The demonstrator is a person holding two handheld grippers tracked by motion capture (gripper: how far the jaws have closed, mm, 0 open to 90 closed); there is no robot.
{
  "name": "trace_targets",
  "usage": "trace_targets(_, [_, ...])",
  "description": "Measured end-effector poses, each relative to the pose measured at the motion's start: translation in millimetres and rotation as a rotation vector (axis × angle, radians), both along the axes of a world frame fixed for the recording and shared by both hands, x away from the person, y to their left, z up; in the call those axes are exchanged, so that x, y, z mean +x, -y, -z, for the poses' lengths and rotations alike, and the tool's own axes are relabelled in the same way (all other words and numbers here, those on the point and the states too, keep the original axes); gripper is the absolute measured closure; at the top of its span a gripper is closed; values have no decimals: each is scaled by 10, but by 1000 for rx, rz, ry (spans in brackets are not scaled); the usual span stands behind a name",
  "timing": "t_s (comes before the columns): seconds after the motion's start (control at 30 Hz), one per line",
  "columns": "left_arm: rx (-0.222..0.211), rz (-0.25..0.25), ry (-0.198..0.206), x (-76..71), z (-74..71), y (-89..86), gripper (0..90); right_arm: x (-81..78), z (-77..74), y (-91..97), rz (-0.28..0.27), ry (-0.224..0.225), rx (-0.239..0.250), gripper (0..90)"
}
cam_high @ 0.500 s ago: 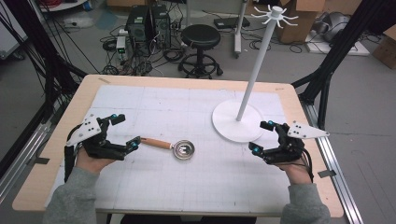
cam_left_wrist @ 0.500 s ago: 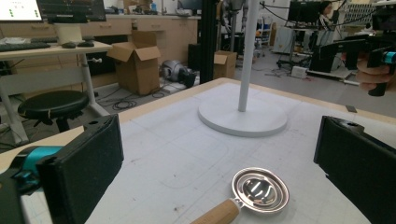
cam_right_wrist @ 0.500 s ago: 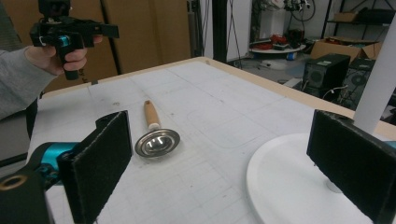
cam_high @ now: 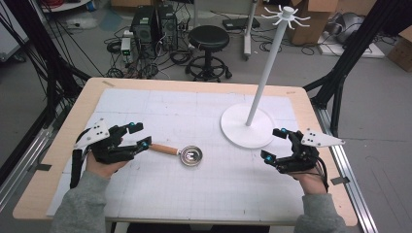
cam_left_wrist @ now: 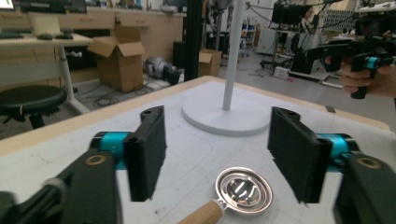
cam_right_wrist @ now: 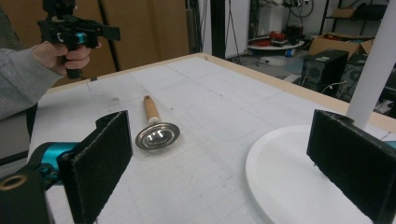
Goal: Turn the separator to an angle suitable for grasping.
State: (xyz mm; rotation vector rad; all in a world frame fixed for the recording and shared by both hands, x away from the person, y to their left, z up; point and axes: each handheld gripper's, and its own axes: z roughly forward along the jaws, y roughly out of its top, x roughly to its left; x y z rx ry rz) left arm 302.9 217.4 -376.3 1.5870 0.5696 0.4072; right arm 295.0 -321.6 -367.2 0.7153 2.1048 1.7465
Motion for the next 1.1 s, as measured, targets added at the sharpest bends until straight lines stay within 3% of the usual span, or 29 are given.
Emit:
trace_targets(0.23, [47,-27,-7,-3,14,50,709,-8,16,9,-6,-7,-6,60])
trace_targets(0.33, [50,-29,-29,12,18,74,789,-20,14,0,-12,-9,-11,60])
trace_targets(0.47, [85,-51,-46,43,47,118,884,-38,7,3,2,2,-12,61])
trace_targets(0.57, [95,-43,-70,72,77,139,896,-45,5,15,7,2,-7,60])
trace_targets(0.87, [109,-64,-92,160,161,214,896,-41,44,10,1,-22,-5,60])
trace_targets(1.0, [96,-78,-134,264,208,274,896,-39,48,8,2,-21,-8,61])
trace_targets(1.1, [129,-97,-162,323,265,330,896,-43,57,11,3,-26,-6,60])
